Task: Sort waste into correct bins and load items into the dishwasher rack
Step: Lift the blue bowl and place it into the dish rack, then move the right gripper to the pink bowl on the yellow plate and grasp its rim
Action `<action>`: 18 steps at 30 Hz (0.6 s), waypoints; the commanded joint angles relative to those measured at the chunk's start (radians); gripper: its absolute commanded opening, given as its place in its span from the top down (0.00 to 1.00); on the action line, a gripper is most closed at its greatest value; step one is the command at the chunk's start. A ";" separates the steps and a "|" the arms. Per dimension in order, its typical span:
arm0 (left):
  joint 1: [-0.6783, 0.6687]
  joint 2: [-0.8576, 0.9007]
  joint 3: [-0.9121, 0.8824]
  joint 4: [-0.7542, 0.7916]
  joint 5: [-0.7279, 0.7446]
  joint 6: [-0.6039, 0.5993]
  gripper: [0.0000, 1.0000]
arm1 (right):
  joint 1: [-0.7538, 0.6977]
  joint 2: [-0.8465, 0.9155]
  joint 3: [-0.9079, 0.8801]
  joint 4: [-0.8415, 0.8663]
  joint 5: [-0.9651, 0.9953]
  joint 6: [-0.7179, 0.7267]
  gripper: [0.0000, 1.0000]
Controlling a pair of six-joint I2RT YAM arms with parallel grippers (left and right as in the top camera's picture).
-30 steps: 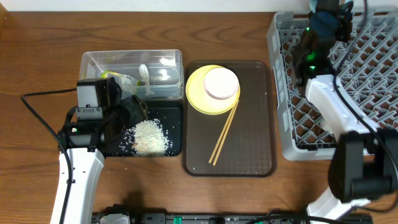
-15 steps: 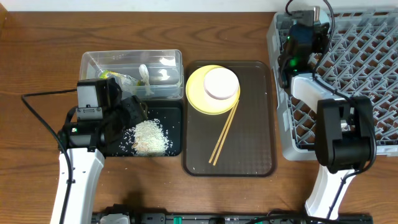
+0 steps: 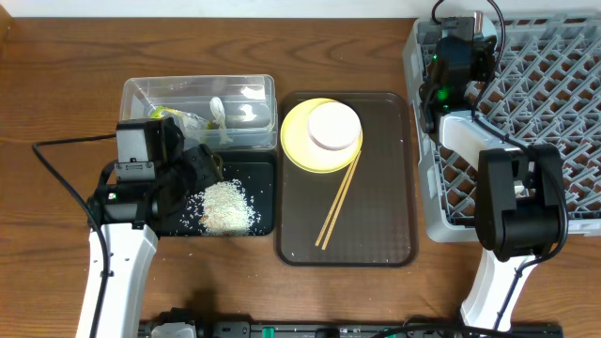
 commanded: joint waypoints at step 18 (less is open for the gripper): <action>0.003 -0.006 0.003 -0.010 -0.010 0.020 0.46 | 0.091 -0.029 0.005 -0.349 -0.001 0.258 0.99</action>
